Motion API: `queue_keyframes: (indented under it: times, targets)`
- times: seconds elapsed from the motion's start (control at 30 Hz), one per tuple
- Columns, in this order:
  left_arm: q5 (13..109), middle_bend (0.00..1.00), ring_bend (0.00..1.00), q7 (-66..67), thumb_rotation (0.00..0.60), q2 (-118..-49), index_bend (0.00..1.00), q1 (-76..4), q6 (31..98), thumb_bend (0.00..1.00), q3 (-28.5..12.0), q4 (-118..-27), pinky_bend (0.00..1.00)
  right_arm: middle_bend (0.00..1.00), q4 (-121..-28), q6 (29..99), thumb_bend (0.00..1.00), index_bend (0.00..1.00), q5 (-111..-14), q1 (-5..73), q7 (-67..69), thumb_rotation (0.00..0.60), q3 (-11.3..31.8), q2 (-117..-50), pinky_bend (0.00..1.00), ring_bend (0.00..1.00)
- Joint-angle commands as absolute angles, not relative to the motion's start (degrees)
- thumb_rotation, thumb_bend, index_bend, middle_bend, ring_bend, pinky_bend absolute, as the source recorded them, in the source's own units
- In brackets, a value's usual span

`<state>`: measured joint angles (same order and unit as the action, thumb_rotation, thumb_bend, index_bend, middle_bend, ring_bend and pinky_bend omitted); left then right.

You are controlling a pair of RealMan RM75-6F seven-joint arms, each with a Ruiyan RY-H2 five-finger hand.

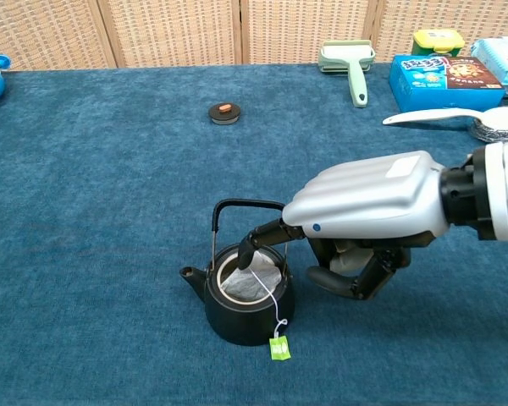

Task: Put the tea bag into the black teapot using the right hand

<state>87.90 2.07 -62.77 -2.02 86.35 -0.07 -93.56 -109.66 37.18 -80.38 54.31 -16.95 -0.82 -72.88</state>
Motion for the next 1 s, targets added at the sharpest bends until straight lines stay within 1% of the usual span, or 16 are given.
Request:
queue_keyframes:
  times: [0.03, 0.2, 0.47, 0.7, 1.0]
  targets:
    - [87.86, 0.13, 0.05, 1.96, 0.6, -62.81, 0.13, -2.02, 86.32, 0.37, -0.07, -93.45, 0.11, 1.0, -109.76, 37.46, 0.72, 0.14, -79.32, 54.14, -19.09, 0.6, -1.27, -73.32, 1.0, 1.0]
    - [87.99, 0.13, 0.05, 1.94, 0.6, -62.91, 0.13, -2.14, 86.32, 0.37, -0.12, -93.4, 0.11, 1.0, -109.85, 37.75, 0.72, 0.14, -77.88, 53.9, -22.73, 0.6, -2.24, -73.61, 1.0, 1.0]
    - [88.01, 0.13, 0.05, 1.99, 0.6, -62.92, 0.13, -1.98, 86.63, 0.36, -0.07, -93.43, 0.11, 1.0, -110.02, 38.62, 0.72, 0.14, -74.82, 53.86, -27.18, 0.6, -2.66, -74.51, 1.0, 1.0]
    - [87.92, 0.13, 0.05, 1.54, 0.6, -62.94, 0.13, -1.84, 86.76, 0.36, -0.02, -93.08, 0.11, 1.0, -109.89, 39.16, 0.72, 0.14, -72.43, 54.11, -30.18, 0.6, -3.05, -75.92, 1.0, 1.0]
    - [87.92, 0.13, 0.05, 1.17, 0.6, -63.15, 0.13, -1.93, 86.66, 0.37, -0.06, -92.68, 0.11, 1.0, -111.51, 40.04, 0.72, 0.14, -70.5, 54.32, -32.42, 0.6, -3.65, -75.81, 1.0, 1.0]
